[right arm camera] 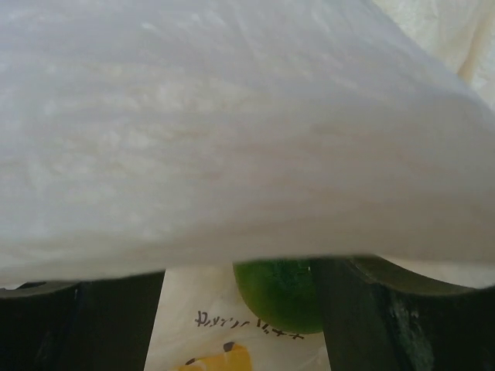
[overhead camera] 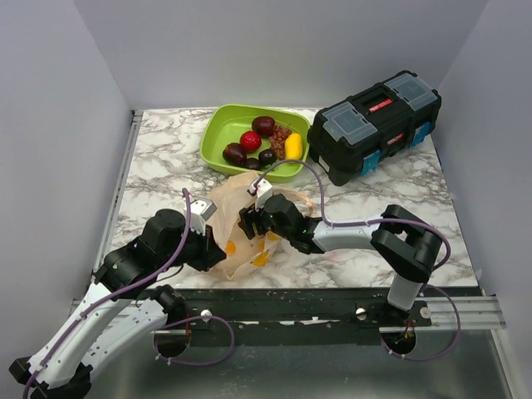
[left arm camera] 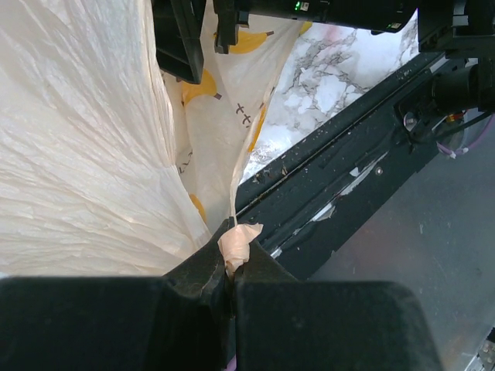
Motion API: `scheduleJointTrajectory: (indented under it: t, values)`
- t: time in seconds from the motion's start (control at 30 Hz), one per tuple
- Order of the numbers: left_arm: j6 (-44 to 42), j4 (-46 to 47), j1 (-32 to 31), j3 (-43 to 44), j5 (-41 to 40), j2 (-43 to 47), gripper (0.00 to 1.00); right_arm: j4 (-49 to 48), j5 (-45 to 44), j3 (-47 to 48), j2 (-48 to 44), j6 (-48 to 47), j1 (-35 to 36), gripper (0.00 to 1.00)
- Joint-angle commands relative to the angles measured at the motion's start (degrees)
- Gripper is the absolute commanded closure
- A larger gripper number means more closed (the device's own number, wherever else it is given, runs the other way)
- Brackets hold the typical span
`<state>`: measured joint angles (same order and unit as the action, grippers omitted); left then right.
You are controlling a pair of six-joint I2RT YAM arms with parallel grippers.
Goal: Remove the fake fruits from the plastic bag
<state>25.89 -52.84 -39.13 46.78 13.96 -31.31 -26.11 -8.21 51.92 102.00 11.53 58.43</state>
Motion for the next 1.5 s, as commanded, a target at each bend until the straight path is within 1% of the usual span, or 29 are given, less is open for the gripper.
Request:
scheduleJointTrajectory:
  t: [0.0,0.13,0.47,0.6,0.7,0.73,0.83,0.93,1.03,1.13,1.27,1.43,1.47]
  values:
    - [-0.32,-0.37,-0.25,-0.14,-0.6,0.27,1.0,2.49,-8.53,0.85,1.26,-0.69,0.2,0.24]
    - [-0.4,-0.33,-0.25,-0.11,-0.51,-0.31,1.0,5.18,-11.06,2.41,3.37,-2.32,0.24,0.22]
    - [-0.43,-0.33,-0.27,-0.07,-0.53,-0.71,1.0,5.87,-11.32,2.32,5.24,-1.55,0.28,0.21]
    - [-0.58,-0.42,-0.28,-0.03,-0.24,-1.83,1.0,4.22,-11.32,2.1,5.1,-1.15,0.28,0.23]
    - [-0.49,-0.42,-0.26,0.0,-0.46,-1.68,1.0,2.85,-11.04,1.84,4.65,-0.9,0.32,0.27]
    - [-0.42,-0.42,-0.25,-0.03,-0.59,-1.44,1.0,1.91,-11.25,1.7,4.53,-0.86,0.32,0.29]
    - [-0.23,-0.42,-0.25,-0.15,-0.85,-0.64,1.0,1.83,-11.2,2.12,4.16,-0.86,0.35,0.45]
    - [-0.14,-0.35,-0.24,-0.2,-1.03,0.0,1.0,1.85,-9.89,1.47,2.18,-0.3,0.32,0.56]
    - [-0.23,-0.38,-0.28,-0.11,-0.95,-0.49,1.0,1.76,-7.07,0.19,-0.55,-0.03,0.35,0.68]
    - [-0.23,-0.42,-0.25,-0.11,-0.94,-0.93,1.0,2.9,-1.94,-0.04,-2.71,1.19,0.34,0.79]
    - [-0.14,-0.5,-0.3,-0.11,-1.18,-0.69,1.0,1.24,6.51,-1.68,-5.77,4.18,0.33,0.9]
    - [-0.05,-0.42,-0.26,-0.11,-1.39,-0.72,1.0,-3.27,16.49,-4.75,-8.77,7.39,0.3,0.99]
    - [-0.13,-0.51,-0.28,-0.04,-1.3,-1.02,1.0,-3.54,17.76,-4.91,-9.17,7.3,0.34,0.99]
